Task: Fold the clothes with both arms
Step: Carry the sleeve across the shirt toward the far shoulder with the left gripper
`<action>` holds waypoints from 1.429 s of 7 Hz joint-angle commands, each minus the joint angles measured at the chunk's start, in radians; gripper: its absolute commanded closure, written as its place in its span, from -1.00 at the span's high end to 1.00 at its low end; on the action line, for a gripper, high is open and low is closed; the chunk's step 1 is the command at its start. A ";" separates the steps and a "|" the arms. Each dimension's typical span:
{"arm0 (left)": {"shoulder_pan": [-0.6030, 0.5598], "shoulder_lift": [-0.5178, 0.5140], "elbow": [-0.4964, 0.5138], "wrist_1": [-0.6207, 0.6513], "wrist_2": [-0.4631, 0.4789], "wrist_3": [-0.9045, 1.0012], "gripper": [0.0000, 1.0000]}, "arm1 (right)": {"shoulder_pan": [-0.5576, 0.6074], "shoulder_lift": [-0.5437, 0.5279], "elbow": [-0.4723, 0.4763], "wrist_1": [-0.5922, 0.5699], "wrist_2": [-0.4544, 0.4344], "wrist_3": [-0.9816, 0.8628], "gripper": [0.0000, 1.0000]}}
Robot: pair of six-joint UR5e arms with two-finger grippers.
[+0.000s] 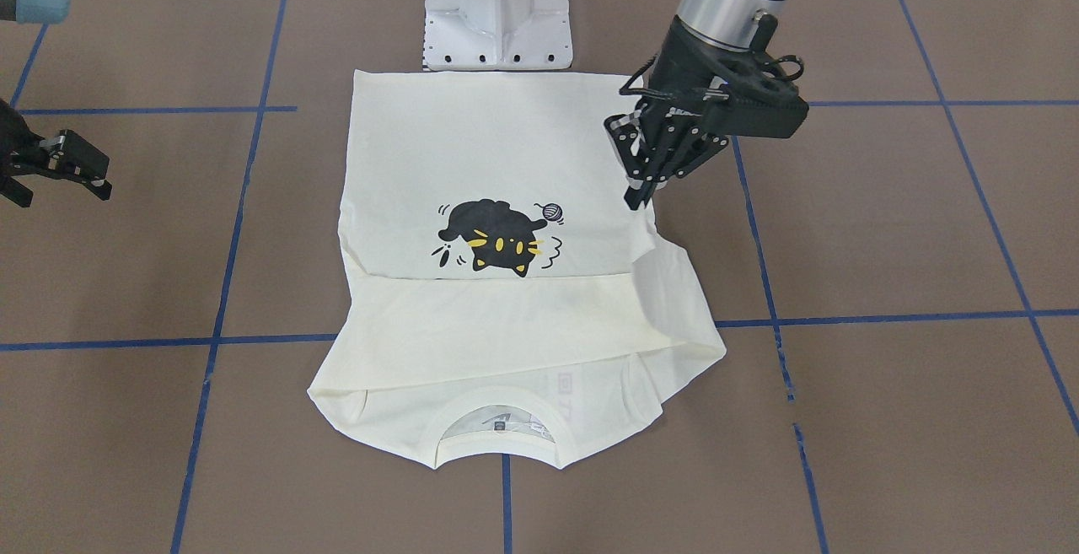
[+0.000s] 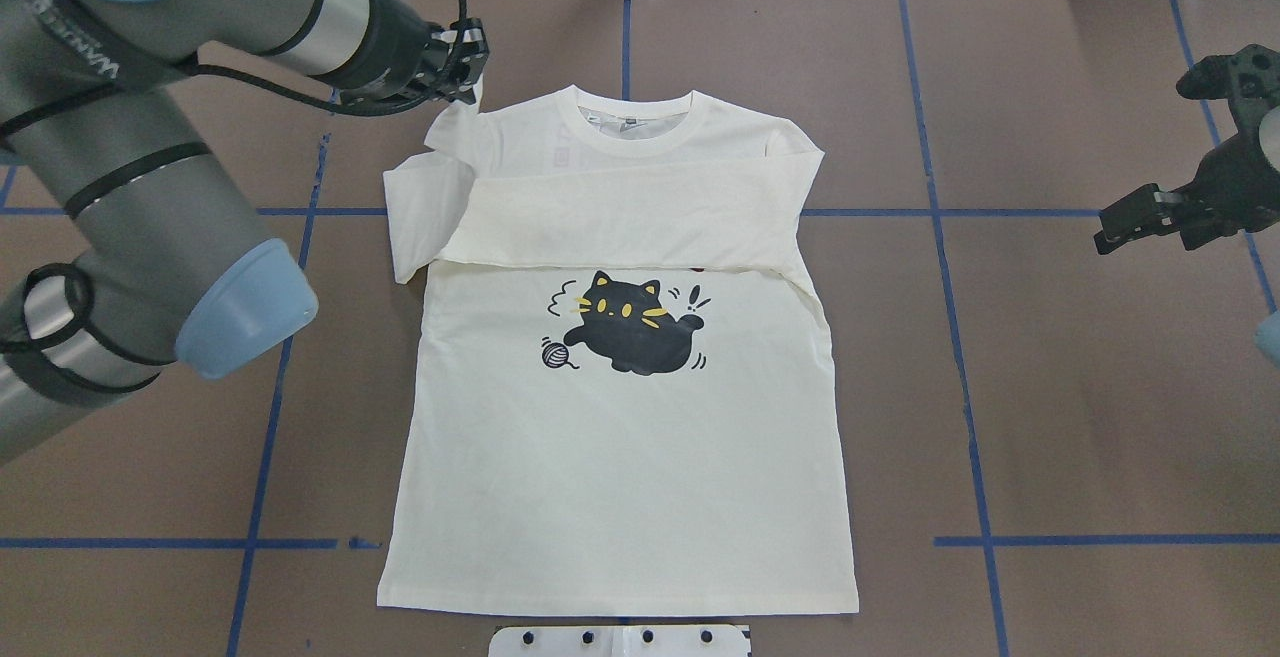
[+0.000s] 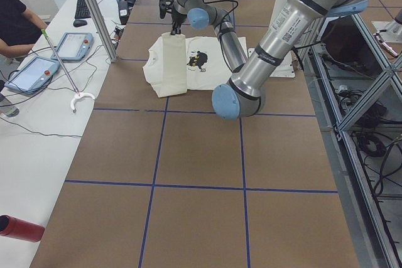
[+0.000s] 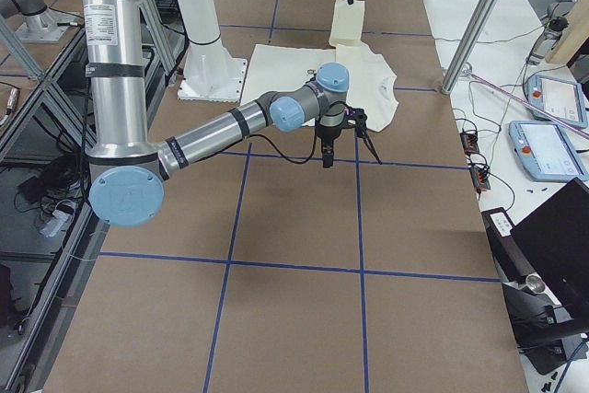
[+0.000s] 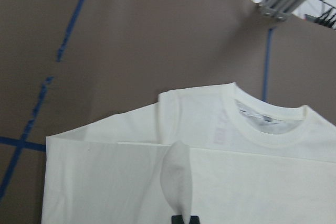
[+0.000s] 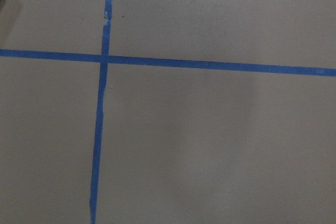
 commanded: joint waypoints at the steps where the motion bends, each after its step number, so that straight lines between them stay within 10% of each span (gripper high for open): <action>1: 0.043 -0.162 0.383 -0.306 -0.003 -0.141 -1.00 | 0.005 -0.003 -0.003 0.000 0.001 0.003 1.00; 4: 0.110 -0.361 0.635 -0.384 0.001 -0.207 -1.00 | 0.005 -0.001 -0.004 0.000 0.002 0.006 1.00; 9: 0.262 -0.397 0.746 -0.446 0.183 -0.226 -1.00 | 0.005 0.000 -0.027 -0.001 0.001 0.008 1.00; 10: 0.320 -0.473 0.853 -0.490 0.255 -0.274 -0.44 | 0.003 0.009 -0.032 -0.001 0.001 0.008 1.00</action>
